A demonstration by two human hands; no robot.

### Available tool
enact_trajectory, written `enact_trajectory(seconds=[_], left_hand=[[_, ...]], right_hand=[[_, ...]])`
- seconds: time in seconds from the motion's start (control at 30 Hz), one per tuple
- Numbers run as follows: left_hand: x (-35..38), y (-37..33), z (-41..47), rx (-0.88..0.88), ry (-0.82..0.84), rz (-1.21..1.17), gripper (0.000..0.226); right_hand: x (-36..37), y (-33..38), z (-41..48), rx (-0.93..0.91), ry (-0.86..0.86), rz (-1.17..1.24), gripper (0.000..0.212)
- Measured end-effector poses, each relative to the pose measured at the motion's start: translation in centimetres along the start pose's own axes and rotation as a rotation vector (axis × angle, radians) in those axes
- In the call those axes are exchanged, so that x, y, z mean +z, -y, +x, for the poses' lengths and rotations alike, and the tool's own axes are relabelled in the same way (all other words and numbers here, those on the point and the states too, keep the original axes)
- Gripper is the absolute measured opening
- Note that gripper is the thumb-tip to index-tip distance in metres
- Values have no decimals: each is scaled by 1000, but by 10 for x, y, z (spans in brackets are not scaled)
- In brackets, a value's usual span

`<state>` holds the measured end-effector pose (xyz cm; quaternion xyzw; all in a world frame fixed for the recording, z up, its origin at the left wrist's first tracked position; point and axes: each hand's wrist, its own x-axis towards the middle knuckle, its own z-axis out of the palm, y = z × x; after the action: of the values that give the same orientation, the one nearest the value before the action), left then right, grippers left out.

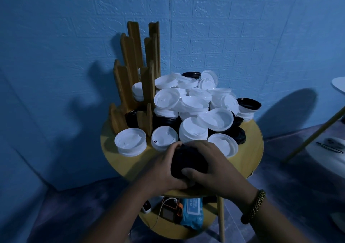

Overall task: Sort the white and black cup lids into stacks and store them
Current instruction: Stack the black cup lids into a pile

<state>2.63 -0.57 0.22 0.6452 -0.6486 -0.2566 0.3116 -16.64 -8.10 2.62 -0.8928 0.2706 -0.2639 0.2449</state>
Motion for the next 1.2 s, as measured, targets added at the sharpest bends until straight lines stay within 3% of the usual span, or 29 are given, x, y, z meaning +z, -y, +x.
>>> enact_trajectory(seconds=[0.23, 0.43, 0.7, 1.07, 1.2], left_hand=[[2, 0, 1, 14, 0, 30, 98], [3, 0, 1, 55, -14, 50, 84], [3, -2, 1, 56, -13, 33, 81], [-2, 0, 3, 0, 40, -23, 103], [-2, -1, 2, -1, 45, 11, 98]], right_hand=[[-7, 1, 3, 9, 80, -149, 62], [-4, 4, 2, 68, 94, -208, 67], [7, 4, -6, 57, 60, -362, 72], [-17, -9, 0, -45, 205, -77, 58], [-21, -12, 2, -13, 247, -10, 56]])
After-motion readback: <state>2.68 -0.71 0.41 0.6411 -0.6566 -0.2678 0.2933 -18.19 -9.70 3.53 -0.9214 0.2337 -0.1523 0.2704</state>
